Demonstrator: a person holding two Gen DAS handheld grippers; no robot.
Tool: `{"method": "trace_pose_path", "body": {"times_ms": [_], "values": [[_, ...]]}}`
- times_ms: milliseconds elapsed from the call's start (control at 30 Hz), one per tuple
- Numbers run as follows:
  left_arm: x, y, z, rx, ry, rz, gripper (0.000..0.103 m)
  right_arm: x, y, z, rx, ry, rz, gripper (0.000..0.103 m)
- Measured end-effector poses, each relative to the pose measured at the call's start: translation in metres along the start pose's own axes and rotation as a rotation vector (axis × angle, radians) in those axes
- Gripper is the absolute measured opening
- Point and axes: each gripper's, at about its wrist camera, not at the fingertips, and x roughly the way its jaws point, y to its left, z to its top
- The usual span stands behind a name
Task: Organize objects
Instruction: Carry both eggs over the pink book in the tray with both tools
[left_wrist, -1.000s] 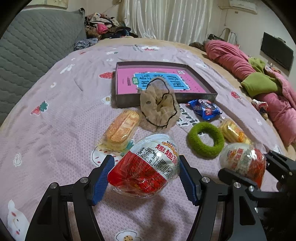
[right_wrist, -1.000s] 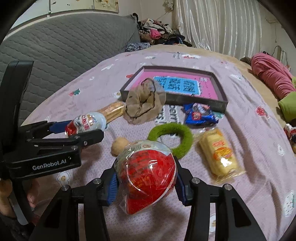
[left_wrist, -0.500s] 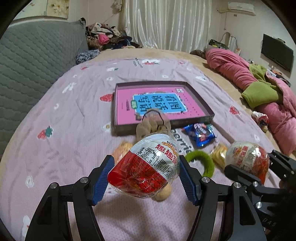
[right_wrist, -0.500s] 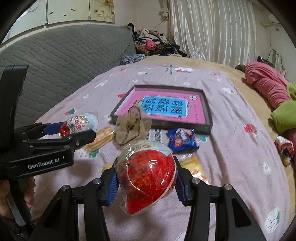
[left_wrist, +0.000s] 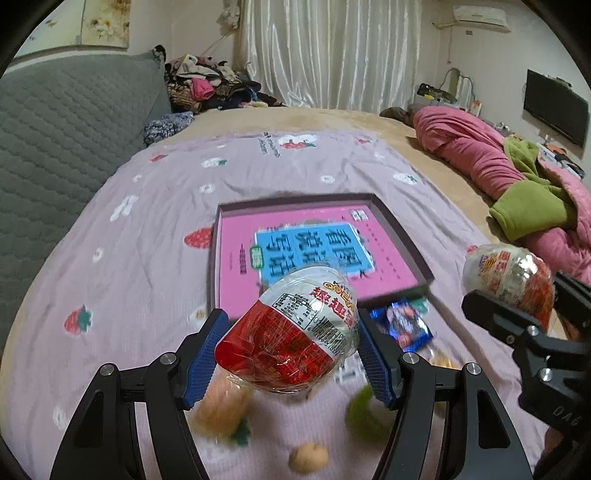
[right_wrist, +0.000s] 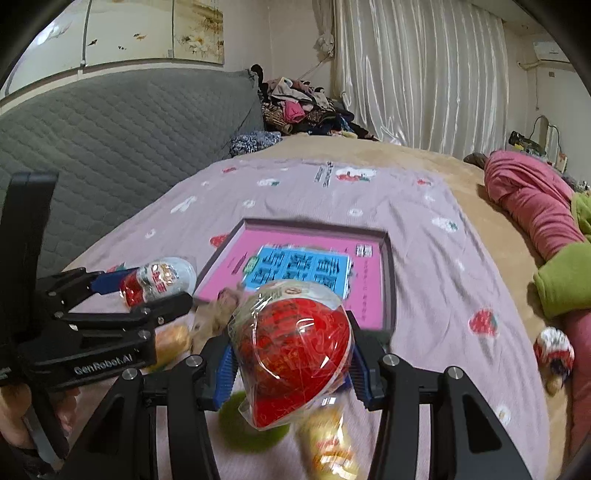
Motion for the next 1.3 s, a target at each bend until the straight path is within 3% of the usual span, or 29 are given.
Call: {"method": "trace_pose_path", "body": {"times_ms": [367, 700, 867, 1300], "values": [[0.062, 0.012, 0.073, -0.04, 0.004, 0.013, 0.071, 0.056, -0.036, 0.066, 0.0, 0.002, 0.008, 0.051], [0.133, 0.028, 0.104, -0.077, 0.056, 0.011, 0.071, 0.127, -0.066, 0.099, 0.007, 0.047, 0.036, 0.051], [0.172, 0.038, 0.111, -0.094, 0.101, 0.0, 0.071, 0.169, -0.072, 0.102, 0.018, 0.095, 0.058, 0.051], [0.228, 0.041, 0.111, -0.101, 0.178, -0.006, 0.071, 0.253, -0.087, 0.089, 0.039, 0.232, 0.027, 0.051]]}}
